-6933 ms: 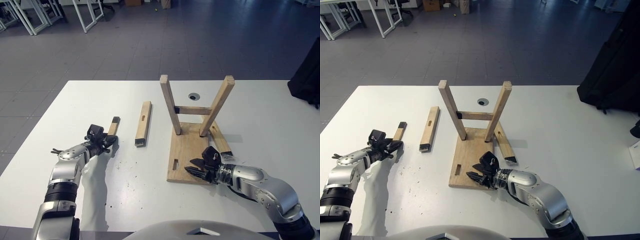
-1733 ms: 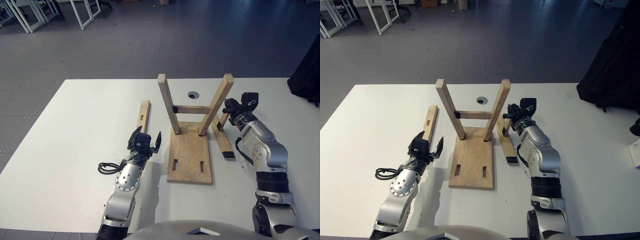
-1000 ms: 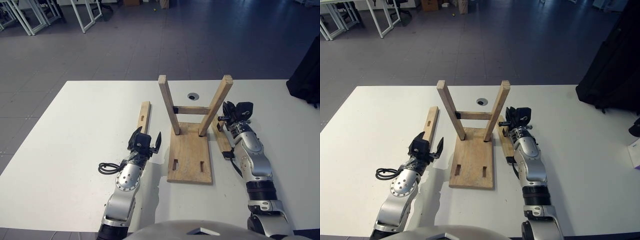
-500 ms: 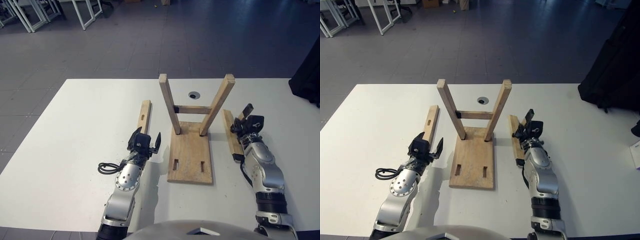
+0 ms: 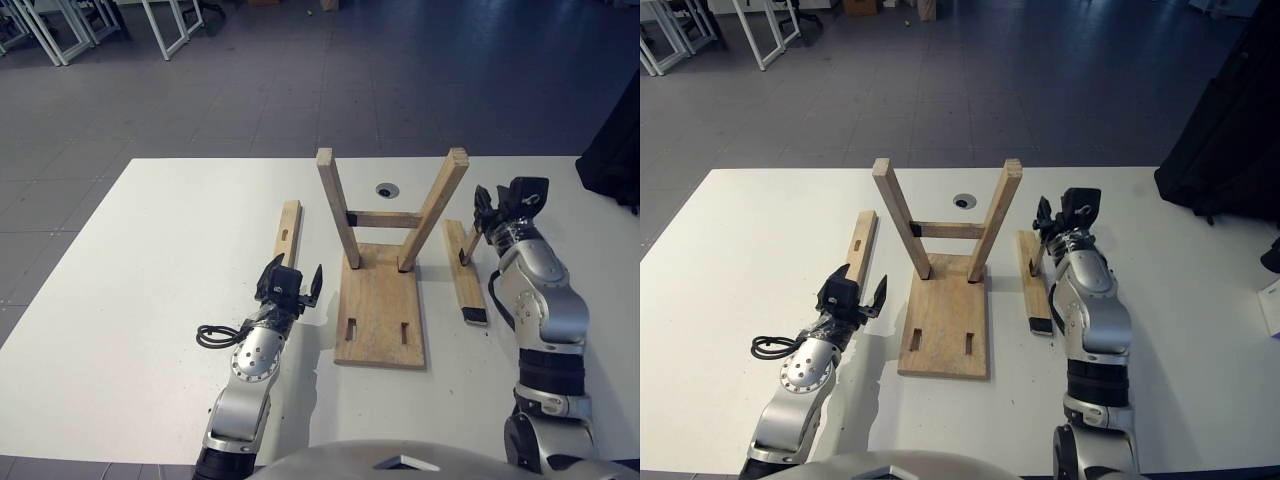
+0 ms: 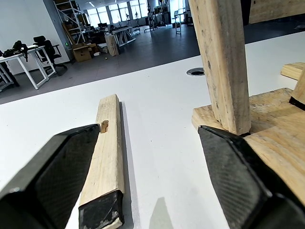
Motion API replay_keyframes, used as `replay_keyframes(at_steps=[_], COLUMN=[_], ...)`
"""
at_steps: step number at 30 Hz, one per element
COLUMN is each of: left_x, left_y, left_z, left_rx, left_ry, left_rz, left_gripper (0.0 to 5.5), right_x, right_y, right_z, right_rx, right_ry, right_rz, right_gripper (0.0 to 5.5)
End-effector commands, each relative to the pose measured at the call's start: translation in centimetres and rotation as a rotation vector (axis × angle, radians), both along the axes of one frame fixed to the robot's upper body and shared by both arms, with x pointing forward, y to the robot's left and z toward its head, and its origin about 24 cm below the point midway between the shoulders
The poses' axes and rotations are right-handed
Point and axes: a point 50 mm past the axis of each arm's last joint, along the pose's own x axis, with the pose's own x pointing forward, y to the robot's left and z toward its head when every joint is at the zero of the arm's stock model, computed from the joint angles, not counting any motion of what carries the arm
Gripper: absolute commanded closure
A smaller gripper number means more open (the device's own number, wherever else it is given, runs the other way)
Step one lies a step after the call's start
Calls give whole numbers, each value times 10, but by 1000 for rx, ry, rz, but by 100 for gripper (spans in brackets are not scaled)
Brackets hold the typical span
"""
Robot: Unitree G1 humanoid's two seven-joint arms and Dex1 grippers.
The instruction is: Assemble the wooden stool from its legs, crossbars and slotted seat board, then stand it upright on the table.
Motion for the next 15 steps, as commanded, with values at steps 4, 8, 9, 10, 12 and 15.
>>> replay_keyframes(at_steps=[4,8,9,10,12,15], left_x=[0,1,1,1,1,1], left_y=[-2,-2,-2,-2,-2,-2], left_z=[-1,-1,-1,-1,-1,-1], left_rx=[2,1,1,2,3,3], left_ry=[5,3,3,4,4,5], left_rz=[12,14,16,13,9,9], left_gripper=[169,169,169,169,169,169], right_x=[23,31,32,31,27,27], right_y=[3,8,10,11,12,12], right_z=[31,31,41,59,87,49], right_rx=[-6,0,27,49,84,96], right_ry=[17,70,19,-67,-203,-82], right_rz=[-10,18,25,17,5,-11], right_gripper=[411,411,411,411,411,411])
